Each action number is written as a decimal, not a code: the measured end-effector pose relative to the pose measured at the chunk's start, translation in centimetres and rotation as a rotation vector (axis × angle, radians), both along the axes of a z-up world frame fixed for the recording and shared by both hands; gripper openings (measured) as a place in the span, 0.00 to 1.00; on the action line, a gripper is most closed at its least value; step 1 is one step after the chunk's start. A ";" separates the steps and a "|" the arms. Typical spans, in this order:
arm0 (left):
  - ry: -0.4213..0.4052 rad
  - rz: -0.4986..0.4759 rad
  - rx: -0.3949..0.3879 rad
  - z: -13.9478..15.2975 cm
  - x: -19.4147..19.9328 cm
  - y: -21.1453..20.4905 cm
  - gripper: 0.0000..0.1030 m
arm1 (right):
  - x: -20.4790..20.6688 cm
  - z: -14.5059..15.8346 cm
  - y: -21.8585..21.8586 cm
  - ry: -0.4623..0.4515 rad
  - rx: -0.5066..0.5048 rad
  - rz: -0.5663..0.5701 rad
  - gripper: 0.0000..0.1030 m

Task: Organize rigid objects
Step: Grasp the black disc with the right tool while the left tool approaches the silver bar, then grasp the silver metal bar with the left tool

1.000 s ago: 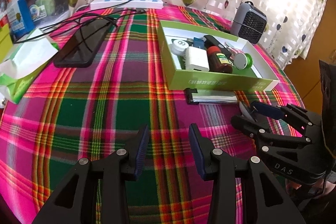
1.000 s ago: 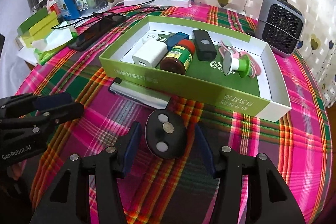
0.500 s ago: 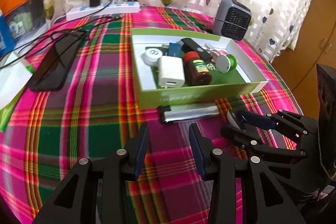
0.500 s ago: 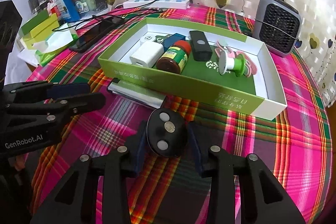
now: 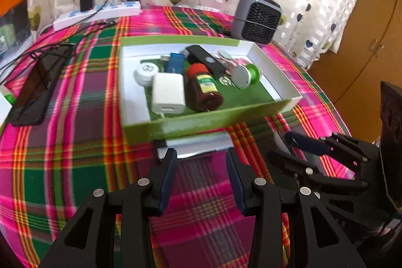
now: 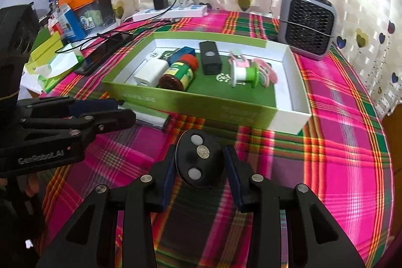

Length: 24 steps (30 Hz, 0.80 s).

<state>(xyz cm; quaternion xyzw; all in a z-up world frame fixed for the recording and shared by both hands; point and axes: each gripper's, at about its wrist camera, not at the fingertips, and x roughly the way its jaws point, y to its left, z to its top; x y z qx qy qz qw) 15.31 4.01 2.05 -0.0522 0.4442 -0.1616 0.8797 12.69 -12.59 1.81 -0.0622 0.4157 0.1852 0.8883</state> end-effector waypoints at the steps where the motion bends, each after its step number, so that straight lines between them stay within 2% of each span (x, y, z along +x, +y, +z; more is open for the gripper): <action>1: 0.003 -0.009 0.003 -0.1 -0.2 -0.3 0.37 | 0.0 0.0 -0.2 0.000 0.001 -0.003 0.37; 6: -0.003 -0.022 0.014 -0.1 -0.9 -0.8 0.37 | 0.0 0.0 -1.0 0.000 0.005 -0.016 0.37; 14: -0.033 0.059 0.084 0.1 0.5 1.0 0.37 | -0.1 0.0 -1.6 0.004 0.012 -0.025 0.37; 20: -0.013 0.011 0.044 -0.4 1.6 0.6 0.37 | 0.1 -0.1 -1.7 0.010 0.016 -0.028 0.37; 24: -0.011 -0.022 0.055 -0.5 1.3 -0.4 0.37 | 0.1 0.0 -2.0 0.007 0.016 -0.034 0.37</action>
